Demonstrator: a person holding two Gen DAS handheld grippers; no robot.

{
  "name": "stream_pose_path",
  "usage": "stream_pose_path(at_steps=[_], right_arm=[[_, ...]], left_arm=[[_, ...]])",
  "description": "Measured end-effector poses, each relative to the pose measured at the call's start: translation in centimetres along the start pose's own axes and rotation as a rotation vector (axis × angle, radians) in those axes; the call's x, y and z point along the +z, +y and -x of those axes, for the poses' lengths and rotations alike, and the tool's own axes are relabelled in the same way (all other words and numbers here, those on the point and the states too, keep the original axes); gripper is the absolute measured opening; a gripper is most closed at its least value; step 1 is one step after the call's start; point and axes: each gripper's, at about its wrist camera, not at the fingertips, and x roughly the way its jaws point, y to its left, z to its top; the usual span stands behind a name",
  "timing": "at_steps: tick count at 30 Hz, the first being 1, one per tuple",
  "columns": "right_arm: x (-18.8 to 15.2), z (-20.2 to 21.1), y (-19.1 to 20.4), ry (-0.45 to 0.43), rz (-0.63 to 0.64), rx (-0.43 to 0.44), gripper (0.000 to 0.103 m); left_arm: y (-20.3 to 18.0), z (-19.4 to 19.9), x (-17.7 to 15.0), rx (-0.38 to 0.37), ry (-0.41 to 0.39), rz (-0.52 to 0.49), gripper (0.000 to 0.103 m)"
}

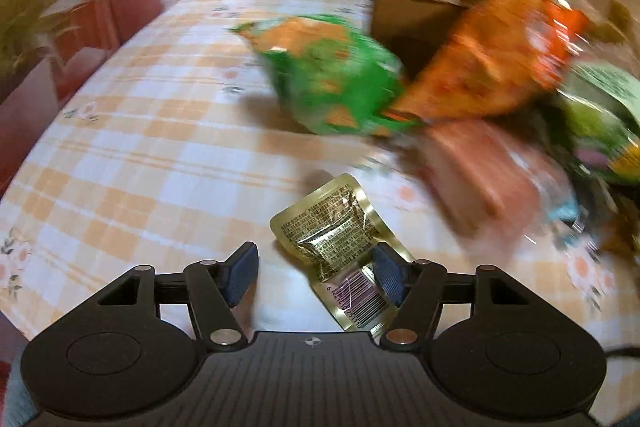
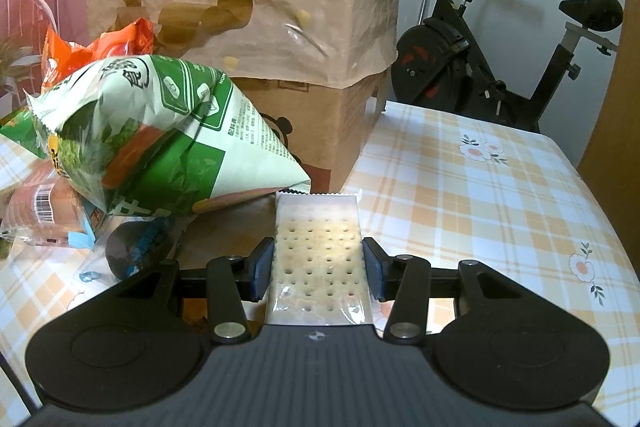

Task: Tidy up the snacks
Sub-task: 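Grasp the white cracker packet with the right gripper and lift it, then grasp the gold sachet with the left gripper and lift it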

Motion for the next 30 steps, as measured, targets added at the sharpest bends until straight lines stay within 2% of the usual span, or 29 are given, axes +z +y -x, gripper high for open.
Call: stream_pose_path(at_steps=[3,5,10,15,23,30], right_arm=[[0.0,-0.1,0.1,0.005,0.004,-0.002,0.049],[0.0,-0.1,0.2,0.007,0.007,-0.001,0.049],[0.0,-0.1,0.2,0.009,0.01,-0.002,0.049],[0.0,-0.1,0.2,0.011,0.012,-0.002,0.049],[0.0,-0.3,0.2,0.018,0.017,0.0,0.049],[0.0,-0.3,0.2,0.021,0.019,0.001,0.049]], left_arm=[[1.4,-0.7,0.8,0.018,-0.015,0.025,0.067],[1.9,-1.0,1.2,-0.01,-0.017,0.036,0.065],[1.5,-1.5,2.0,-0.08,-0.017,-0.02,0.063],[2.0,-1.5,2.1,-0.173,-0.004,0.051,0.063],[1.3,-2.6,3.2,-0.205,-0.027,0.053,0.063],[0.4,-2.7,3.5,-0.17,-0.08,0.028,0.065]])
